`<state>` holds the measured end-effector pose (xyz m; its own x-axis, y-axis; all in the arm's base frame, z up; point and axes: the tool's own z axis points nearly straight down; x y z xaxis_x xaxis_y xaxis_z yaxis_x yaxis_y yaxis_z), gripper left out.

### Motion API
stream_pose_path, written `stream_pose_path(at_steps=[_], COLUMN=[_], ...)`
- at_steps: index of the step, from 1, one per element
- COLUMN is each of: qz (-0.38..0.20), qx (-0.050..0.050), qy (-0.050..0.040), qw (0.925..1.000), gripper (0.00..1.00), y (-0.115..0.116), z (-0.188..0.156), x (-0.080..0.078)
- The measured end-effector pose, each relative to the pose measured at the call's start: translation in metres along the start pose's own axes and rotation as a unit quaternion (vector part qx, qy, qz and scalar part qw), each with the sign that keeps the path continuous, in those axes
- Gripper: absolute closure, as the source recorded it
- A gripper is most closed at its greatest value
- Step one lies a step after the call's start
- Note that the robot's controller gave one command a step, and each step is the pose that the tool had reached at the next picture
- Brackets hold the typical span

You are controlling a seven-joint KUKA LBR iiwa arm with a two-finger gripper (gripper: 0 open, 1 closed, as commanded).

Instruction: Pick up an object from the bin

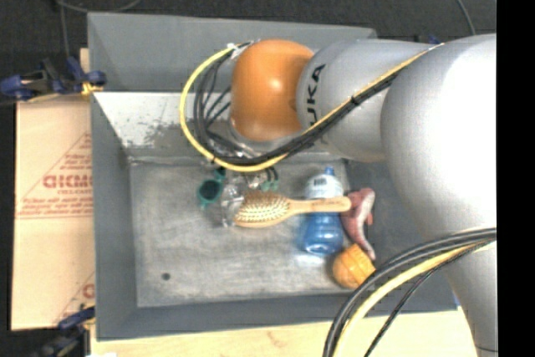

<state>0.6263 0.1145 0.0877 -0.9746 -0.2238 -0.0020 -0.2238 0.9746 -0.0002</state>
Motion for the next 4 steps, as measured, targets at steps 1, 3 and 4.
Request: stream_pose_path(at_steps=[1,3,4], qz=[-0.07,-0.118,-0.139], qx=[-0.001,0.0,-0.001], qy=[-0.0056,0.0007,0.001], qw=[0.9975,0.993,0.9903], gripper=[1.0,1.0,1.0], y=[-0.03,-0.037,-0.041], z=[0.012,-0.021,-0.06], x=[0.013,0.018,0.056])
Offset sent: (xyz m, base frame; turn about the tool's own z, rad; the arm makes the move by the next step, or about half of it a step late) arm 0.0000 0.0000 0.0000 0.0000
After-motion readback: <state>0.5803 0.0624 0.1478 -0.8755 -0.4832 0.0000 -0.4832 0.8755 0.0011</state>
